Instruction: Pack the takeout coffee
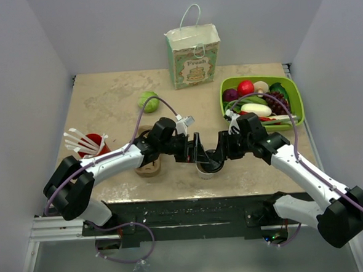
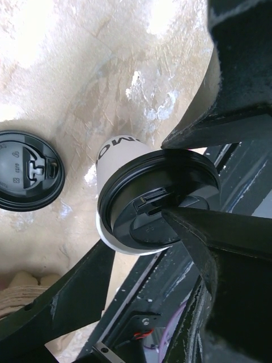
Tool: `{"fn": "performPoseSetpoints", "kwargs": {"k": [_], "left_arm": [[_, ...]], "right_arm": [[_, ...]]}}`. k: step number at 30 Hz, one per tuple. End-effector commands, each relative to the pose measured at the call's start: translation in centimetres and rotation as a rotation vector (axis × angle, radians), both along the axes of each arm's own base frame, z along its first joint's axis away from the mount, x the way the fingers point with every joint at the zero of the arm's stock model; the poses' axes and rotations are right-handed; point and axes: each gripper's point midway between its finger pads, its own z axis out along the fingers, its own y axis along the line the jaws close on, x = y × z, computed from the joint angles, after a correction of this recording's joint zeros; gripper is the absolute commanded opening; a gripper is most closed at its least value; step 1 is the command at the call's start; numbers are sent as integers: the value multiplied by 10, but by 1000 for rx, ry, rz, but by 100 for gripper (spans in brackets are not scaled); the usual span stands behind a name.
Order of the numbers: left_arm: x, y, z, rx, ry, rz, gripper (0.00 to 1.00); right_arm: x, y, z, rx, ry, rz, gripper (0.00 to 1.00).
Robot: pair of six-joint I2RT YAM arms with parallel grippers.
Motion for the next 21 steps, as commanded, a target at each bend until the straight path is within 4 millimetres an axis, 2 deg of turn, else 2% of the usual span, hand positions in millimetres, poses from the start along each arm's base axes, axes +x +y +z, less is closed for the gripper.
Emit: {"fn": "performPoseSetpoints", "kwargs": {"k": [1,10,20,21], "left_arm": [[-3,-6,5,-26,3,-12,100],[-4,-5,2,-13,16,-1,98],[-3,-3,-2,3,20,6,88],[-6,0,-8,30,43,7,88]], "right_arm": [[-6,9,0,44,23,51,49],[-3,13,-2,65,32,37,50],[-1,14,-4,74,25,23,49],[-2,14,-5,75,32,24,49]]}}
